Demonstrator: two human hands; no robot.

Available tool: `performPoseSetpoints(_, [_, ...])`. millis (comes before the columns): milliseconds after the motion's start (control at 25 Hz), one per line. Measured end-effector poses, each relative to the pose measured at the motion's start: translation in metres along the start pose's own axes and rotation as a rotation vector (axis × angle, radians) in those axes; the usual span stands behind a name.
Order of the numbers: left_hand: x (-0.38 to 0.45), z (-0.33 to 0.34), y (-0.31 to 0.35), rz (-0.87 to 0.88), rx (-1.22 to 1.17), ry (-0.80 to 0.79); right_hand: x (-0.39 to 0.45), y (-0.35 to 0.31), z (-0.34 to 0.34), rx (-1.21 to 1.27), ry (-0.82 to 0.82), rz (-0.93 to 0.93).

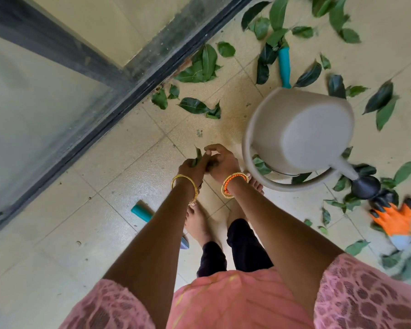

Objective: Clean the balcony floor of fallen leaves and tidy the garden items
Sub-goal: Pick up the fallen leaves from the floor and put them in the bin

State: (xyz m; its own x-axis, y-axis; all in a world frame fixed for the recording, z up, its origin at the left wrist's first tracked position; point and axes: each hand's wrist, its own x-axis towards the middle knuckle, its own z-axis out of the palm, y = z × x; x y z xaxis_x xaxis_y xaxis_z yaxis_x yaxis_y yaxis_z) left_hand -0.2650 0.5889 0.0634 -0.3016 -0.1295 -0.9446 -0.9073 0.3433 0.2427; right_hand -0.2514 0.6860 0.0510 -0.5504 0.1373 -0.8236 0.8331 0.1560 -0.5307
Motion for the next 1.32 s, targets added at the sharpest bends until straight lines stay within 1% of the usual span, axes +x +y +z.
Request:
performPoseSetpoints(80, [-0.010,-0.002,0.003,0.040,0.065,-0.019,-0.012,-0.010,-0.004,-0.026,-0.077,-0.048])
performPoseSetpoints(160, [-0.022,-0.006,0.007,0.036,0.060,-0.002,-0.024,-0.016,-0.007,-0.002,-0.129,-0.063])
performPoseSetpoints(240, [-0.030,-0.009,0.014,0.037,0.060,0.030,-0.033,-0.024,-0.009,0.077,-0.106,-0.029])
performPoseSetpoints(280, [-0.033,-0.009,0.018,0.030,0.058,0.050,-0.036,-0.028,-0.011,0.155,-0.080,0.008])
performPoseSetpoints(360, [-0.037,-0.009,0.027,-0.051,0.013,0.072,-0.040,-0.034,-0.014,0.274,-0.033,0.071])
performPoseSetpoints(440, [-0.043,-0.010,0.037,-0.164,-0.097,0.051,-0.041,-0.040,-0.017,0.219,0.009,0.067])
performPoseSetpoints(520, [-0.045,-0.011,0.048,-0.195,-0.147,0.038,-0.039,-0.048,-0.020,0.092,0.019,0.070])
performPoseSetpoints(560, [-0.046,-0.013,0.053,-0.201,-0.145,0.026,-0.038,-0.054,-0.023,0.066,-0.007,0.095])
performPoseSetpoints(600, [-0.045,-0.015,0.059,-0.208,-0.136,0.012,-0.035,-0.059,-0.027,0.100,-0.064,0.133])
performPoseSetpoints(680, [-0.040,-0.023,0.067,-0.222,-0.133,-0.010,-0.026,-0.071,-0.036,0.348,-0.206,0.234])
performPoseSetpoints(720, [-0.035,-0.029,0.070,-0.227,-0.145,-0.022,-0.020,-0.077,-0.040,0.462,-0.229,0.261])
performPoseSetpoints(760, [-0.029,-0.035,0.072,-0.228,-0.163,-0.025,-0.009,-0.079,-0.043,0.502,-0.201,0.268])
performPoseSetpoints(800, [-0.024,-0.041,0.075,-0.217,-0.174,-0.013,0.004,-0.080,-0.044,0.462,-0.140,0.256])
performPoseSetpoints(880, [-0.013,-0.051,0.077,-0.188,-0.169,0.056,0.034,-0.077,-0.041,0.218,0.000,0.205])
performPoseSetpoints(960, [0.002,-0.057,0.077,-0.171,-0.160,0.090,0.061,-0.076,-0.032,-0.036,0.055,0.172])
performPoseSetpoints(1040, [0.020,-0.058,0.074,-0.194,-0.110,0.109,0.086,-0.075,-0.023,-0.163,0.107,0.184])
performPoseSetpoints(1120, [0.034,-0.060,0.073,-0.206,-0.072,0.122,0.108,-0.073,-0.014,-0.196,0.175,0.232])
performPoseSetpoints(1200, [0.051,-0.062,0.071,-0.195,-0.099,0.141,0.127,-0.069,0.004,-0.190,0.261,0.259])
performPoseSetpoints(1320, [0.074,-0.066,0.070,-0.190,-0.121,0.147,0.145,-0.060,0.031,-0.218,0.382,0.193])
